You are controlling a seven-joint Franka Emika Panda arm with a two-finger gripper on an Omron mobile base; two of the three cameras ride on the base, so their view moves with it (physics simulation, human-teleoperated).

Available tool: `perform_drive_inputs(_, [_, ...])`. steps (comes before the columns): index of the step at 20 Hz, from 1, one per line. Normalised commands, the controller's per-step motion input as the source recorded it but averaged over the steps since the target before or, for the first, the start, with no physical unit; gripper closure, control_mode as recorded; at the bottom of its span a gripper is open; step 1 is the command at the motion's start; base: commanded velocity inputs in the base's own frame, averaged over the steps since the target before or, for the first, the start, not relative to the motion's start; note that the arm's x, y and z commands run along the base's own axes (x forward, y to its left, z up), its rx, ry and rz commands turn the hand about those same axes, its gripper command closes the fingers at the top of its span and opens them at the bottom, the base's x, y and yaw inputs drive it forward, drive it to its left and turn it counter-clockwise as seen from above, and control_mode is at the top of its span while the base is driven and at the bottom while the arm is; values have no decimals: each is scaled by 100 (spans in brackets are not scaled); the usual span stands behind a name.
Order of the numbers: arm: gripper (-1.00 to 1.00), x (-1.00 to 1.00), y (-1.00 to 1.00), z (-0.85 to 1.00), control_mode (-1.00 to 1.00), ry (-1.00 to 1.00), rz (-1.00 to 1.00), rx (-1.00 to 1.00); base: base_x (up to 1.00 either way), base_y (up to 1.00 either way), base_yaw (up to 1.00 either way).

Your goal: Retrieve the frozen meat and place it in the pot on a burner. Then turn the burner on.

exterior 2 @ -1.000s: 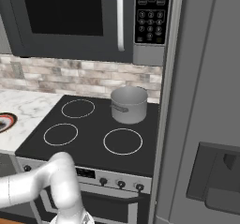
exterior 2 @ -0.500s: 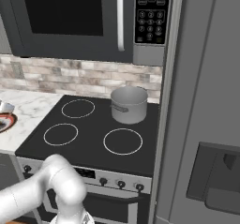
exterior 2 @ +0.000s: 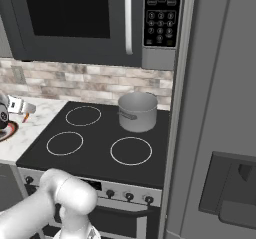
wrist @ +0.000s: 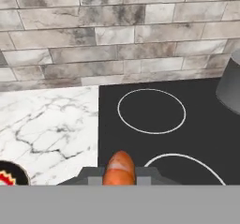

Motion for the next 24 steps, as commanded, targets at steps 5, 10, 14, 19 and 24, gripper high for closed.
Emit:
perform_drive_inputs(5, [100, -6, -97, 55, -100, 6, 16, 0, 0, 0, 0])
perform_drive_inputs(10, [100, -18, -97, 29, -100, 1, 13, -1, 0, 0, 0])
perform_drive_inputs(14, [100, -4, -84, 0, -100, 0, 0, -10, 0, 0, 0])
perform_drive_inputs(19, [100, -7, -66, 13, -100, -2, -2, -9, 0, 0, 0])
perform_drive_inputs(24, [100, 0, -68, 23, -100, 0, -17, -6, 0, 0, 0])
